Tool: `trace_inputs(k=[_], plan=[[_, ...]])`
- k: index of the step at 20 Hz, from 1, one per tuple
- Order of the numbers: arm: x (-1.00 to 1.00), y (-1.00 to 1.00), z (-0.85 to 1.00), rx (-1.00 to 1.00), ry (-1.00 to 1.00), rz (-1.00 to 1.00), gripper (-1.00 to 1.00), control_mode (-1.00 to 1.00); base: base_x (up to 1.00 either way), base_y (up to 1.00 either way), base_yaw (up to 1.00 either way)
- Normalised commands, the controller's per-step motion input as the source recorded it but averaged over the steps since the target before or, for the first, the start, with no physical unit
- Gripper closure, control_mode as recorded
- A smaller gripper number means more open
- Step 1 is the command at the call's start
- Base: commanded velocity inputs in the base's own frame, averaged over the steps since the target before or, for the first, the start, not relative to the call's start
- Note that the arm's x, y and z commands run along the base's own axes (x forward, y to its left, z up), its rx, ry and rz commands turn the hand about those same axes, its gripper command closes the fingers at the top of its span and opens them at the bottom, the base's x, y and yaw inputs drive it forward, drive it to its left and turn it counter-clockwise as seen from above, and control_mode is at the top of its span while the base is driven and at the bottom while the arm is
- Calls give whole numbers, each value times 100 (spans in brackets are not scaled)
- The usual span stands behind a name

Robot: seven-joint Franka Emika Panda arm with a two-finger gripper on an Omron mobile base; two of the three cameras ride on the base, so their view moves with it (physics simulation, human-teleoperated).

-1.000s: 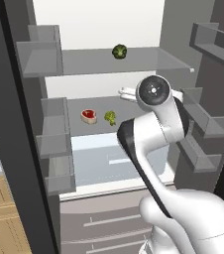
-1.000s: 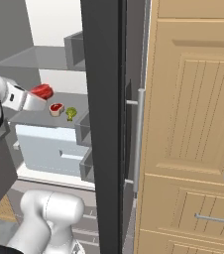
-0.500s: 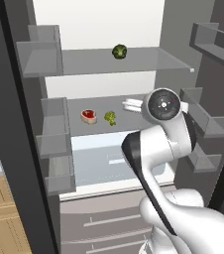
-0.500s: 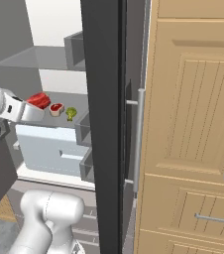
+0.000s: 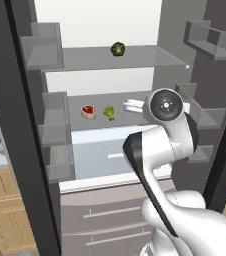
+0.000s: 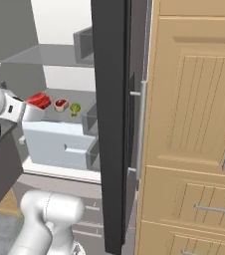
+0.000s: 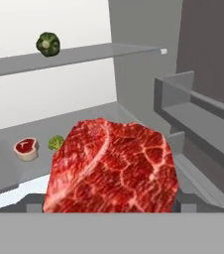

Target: Place one broccoli and one steak in each tupperware on the nearby counter, to pack two identical lunches.

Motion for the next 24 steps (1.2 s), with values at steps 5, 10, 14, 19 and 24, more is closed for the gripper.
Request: trace_inputs(k=[5,10,14,19,24], plan=[[0,0,0,0,0,0,100,100,-49,5,0],[0,0,0,0,0,0,100,100,-56,2,5],[0,0,0,0,0,0,100,100,-62,0,6],[0,0,0,0,0,0,100,100,-58,2,9],[0,0,0,0,0,0,100,100,-43,34,7]])
